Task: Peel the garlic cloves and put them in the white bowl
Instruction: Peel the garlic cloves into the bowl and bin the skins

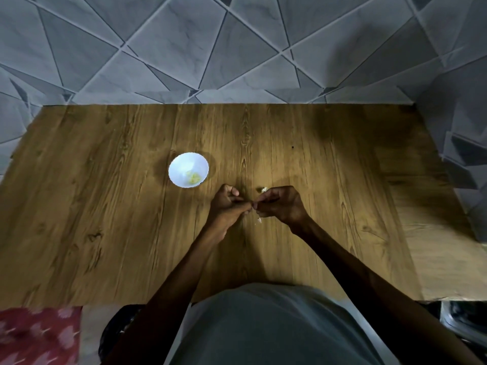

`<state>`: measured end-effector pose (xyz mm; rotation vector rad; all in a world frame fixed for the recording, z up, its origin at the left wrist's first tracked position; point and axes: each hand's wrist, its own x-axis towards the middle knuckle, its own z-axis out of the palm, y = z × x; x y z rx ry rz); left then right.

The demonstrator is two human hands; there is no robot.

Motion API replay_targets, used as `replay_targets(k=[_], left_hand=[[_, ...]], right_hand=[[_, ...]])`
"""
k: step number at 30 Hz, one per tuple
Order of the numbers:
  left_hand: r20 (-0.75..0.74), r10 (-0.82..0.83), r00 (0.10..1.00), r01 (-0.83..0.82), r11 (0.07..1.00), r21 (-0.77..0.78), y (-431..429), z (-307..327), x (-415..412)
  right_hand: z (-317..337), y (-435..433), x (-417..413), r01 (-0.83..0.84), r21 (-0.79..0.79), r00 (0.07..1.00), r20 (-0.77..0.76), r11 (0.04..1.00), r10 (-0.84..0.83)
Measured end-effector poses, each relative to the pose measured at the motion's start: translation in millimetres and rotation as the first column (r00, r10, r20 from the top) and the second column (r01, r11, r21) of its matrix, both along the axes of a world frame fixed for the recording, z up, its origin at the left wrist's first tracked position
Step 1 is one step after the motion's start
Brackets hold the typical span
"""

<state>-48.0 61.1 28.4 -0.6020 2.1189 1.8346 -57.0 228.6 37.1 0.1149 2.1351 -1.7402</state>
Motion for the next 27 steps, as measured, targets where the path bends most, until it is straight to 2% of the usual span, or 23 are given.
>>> replay_targets(k=[2,6,9,13,16,23,27], left_hand=[[-0.012,-0.044,0.999,0.044,0.998,-0.043,-2,1,-1],[0.004,-0.070,0.998,0.070,0.993,-0.097,-3,4,0],[0.014,-0.036,0.999,0.038,0.991,-0.126,-2,6,0],[-0.005,-0.010,1.000,0.009,0.997,-0.074,-1,7,2],[-0.037,0.002,0.999,-0.002,1.000,-0.001,-2,8,5],[0.007,-0.072,0.997,0.069,0.976,0.206,-9,9,2],[0.005,-0.135,0.991,0.131,0.964,0.232,-9,6,4]], right_hand=[[3,-2,-1,0.001,0.074,0.999,-0.049,0.997,0.002],[7,-6,-3,-0.062,0.285,0.971,-0.205,0.957,0.124],[6,-10,-2,-0.062,0.332,0.961,-0.235,0.941,0.146],[8,-12,-3,-0.059,0.361,0.958,-0.241,0.931,0.154],[9,-10,-5,-0.059,0.309,0.964,-0.229,0.949,0.135],[5,-3,-3,-0.032,0.001,0.998,-0.062,0.999,0.032],[3,0,-1,-0.020,-0.046,0.999,-0.028,0.999,0.019]])
